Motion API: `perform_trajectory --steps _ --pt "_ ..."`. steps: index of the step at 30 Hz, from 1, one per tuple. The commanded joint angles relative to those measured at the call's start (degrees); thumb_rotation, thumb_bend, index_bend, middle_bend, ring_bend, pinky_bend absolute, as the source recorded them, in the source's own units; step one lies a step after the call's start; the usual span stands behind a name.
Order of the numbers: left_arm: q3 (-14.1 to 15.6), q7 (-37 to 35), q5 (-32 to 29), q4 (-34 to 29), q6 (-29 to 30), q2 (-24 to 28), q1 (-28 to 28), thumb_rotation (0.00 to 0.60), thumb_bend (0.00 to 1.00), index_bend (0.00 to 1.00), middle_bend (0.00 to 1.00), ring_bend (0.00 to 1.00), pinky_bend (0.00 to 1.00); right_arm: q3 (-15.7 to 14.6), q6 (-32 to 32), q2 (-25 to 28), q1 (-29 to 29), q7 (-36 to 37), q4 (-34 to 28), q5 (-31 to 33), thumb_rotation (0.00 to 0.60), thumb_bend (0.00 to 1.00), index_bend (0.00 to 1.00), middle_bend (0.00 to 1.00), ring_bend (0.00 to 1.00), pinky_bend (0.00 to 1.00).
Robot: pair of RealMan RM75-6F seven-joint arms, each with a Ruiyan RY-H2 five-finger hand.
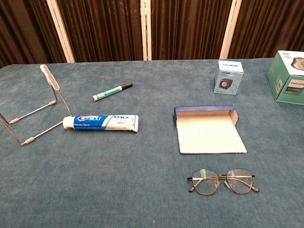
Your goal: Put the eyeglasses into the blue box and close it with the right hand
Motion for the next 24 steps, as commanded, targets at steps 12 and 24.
perform_trajectory --steps 12,24 --pt "-0.46 -0.26 -1.12 0.01 -0.92 0.08 -0.43 0.600 0.00 0.00 0.00 0.00 0.00 -1.22 -5.37 -0.55 2.09 0.19 -0.54 0.26 0.600 0.00 0.03 0.00 0.00 0.00" --pt "-2.24 2.23 -6.89 0.39 -6.03 -0.95 -2.72 0.600 0.00 0.00 0.00 0.00 0.00 0.26 -33.77 -2.13 18.18 2.47 -3.77 6.66 0.600 0.04 0.35 0.00 0.00 0.00"
